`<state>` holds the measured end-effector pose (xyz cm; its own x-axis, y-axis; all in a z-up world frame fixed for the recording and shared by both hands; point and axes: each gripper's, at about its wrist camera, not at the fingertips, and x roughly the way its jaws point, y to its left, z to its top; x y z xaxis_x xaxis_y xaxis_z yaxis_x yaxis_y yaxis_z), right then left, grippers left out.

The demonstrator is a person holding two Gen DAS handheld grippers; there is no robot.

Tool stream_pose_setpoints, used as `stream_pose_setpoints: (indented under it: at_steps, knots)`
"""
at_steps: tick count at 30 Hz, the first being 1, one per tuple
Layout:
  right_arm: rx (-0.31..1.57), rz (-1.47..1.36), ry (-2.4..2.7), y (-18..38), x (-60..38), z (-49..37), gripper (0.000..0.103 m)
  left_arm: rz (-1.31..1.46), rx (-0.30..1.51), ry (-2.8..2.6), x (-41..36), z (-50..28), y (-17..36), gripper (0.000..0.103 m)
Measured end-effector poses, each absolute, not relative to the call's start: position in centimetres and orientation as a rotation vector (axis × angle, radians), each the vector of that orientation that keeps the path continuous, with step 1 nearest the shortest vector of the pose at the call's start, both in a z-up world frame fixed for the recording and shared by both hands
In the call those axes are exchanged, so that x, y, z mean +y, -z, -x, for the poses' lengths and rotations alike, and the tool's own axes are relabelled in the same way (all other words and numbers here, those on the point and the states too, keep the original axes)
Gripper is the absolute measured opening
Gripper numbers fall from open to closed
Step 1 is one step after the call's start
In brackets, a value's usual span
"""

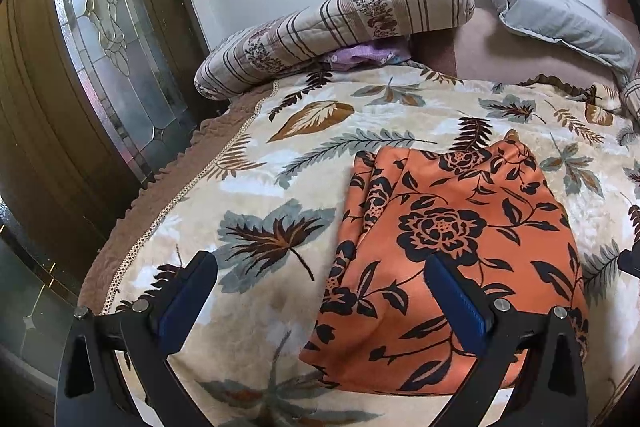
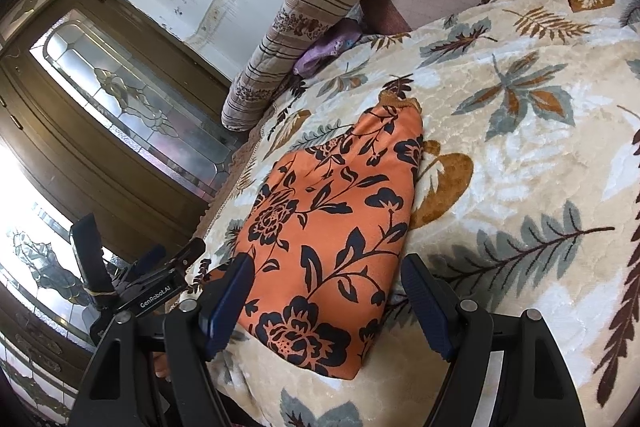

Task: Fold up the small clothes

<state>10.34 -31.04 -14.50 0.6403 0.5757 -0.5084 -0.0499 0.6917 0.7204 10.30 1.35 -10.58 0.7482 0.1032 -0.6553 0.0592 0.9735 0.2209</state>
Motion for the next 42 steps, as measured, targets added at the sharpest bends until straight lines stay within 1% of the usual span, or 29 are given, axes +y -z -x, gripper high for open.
stream_pose_setpoints:
  at_steps: [12,15,19,22,30,34,35,37,38,39,40,41,42]
  knots:
    - [0.86,-0.748,-0.404,16.1,-29.4,-13.1,0.079,-0.209,0.78,0.021,3.4,-12.4,12.4,0.103]
    - [0.871,-0.793,-0.401,16.7,-29.9,-13.7,0.079,-0.206,0.845,0.089,3.8,-13.2,13.3,0.103]
    - [0.892,-0.903,-0.403,18.1,-31.2,-14.6,0.079,-0.12,1.055,0.315,4.6,-15.2,15.2,0.103]
    - [0.915,-0.987,-0.408,19.2,-31.7,-15.4,0.079,-0.078,1.155,0.371,5.3,-16.7,16.7,0.103]
    - [1.019,-1.121,-0.44,23.0,-30.4,-18.4,0.079,0.096,1.275,0.543,5.4,-19.2,19.1,0.103]
    - [1.048,-1.03,-0.454,22.8,-28.2,-19.8,0.079,0.121,1.253,0.627,4.1,-19.2,19.2,0.102]
    - [1.047,-1.018,-0.451,22.9,-28.0,-20.0,0.077,0.125,1.251,0.647,3.6,-19.1,19.1,0.093]
    - [1.037,-0.974,-0.44,22.8,-27.3,-20.2,0.065,0.08,1.237,0.627,2.4,-18.9,18.9,0.088]
    - [1.039,-0.964,-0.435,22.8,-27.1,-20.2,0.055,0.053,1.225,0.611,1.8,-18.7,18.7,0.08]
    - [1.033,-0.955,-0.421,22.7,-27.1,-20.2,0.052,0.042,1.214,0.598,1.5,-18.6,18.4,0.073]
    - [1.025,-0.951,-0.417,22.5,-27.1,-20.0,0.05,0.033,1.196,0.576,1.2,-18.5,18.0,0.068]
    - [1.007,-0.931,-0.414,21.9,-27.1,-19.8,0.046,0.02,1.181,0.562,0.9,-18.3,17.5,0.057]
    - [0.987,-0.899,-0.411,21.1,-27.0,-19.6,0.045,0.006,1.168,0.554,0.6,-18.4,17.1,0.048]
